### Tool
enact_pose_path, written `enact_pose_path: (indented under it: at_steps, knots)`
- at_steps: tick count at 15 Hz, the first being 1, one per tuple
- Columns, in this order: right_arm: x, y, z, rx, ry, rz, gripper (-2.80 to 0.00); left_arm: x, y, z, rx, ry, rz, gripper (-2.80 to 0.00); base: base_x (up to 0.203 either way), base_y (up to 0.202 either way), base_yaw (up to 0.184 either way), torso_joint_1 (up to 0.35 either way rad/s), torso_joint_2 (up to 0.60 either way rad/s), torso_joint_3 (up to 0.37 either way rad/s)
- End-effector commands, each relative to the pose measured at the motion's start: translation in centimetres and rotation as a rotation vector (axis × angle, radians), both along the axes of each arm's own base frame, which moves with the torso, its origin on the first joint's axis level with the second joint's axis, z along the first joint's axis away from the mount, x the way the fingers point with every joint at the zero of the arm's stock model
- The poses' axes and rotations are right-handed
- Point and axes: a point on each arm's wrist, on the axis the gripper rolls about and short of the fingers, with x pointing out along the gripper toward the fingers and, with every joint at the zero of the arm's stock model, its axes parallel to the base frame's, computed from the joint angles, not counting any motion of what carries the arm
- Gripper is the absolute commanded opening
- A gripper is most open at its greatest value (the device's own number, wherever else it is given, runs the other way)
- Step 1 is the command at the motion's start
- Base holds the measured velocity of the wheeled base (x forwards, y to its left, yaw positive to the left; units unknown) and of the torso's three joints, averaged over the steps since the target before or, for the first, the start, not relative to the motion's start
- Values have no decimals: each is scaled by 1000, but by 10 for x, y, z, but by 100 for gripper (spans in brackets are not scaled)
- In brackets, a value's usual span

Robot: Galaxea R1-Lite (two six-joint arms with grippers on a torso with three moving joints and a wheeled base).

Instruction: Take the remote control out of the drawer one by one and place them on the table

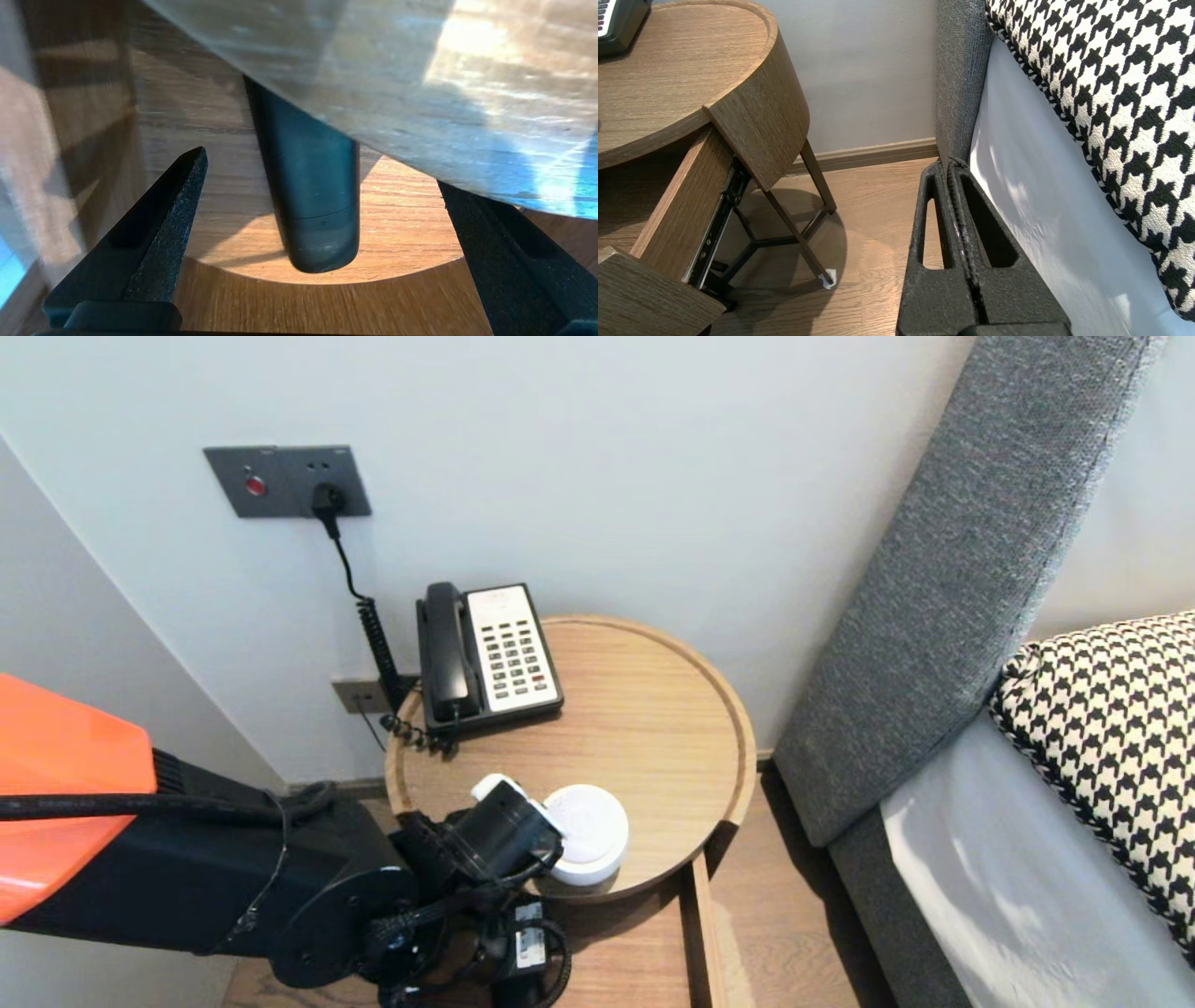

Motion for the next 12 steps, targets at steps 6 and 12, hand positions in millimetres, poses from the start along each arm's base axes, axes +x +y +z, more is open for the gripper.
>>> enact_pose_path:
  at_steps: [6,12]
  knots:
    - [2,0,-7,0,26,0,-280,-2,-3,-13,13,8,-8,0,0,0,0,0,0,0]
    - [2,0,-7,0,26,0,-280,-6,-16,-25,35,21,-49,0,0,0,0,0,0,0]
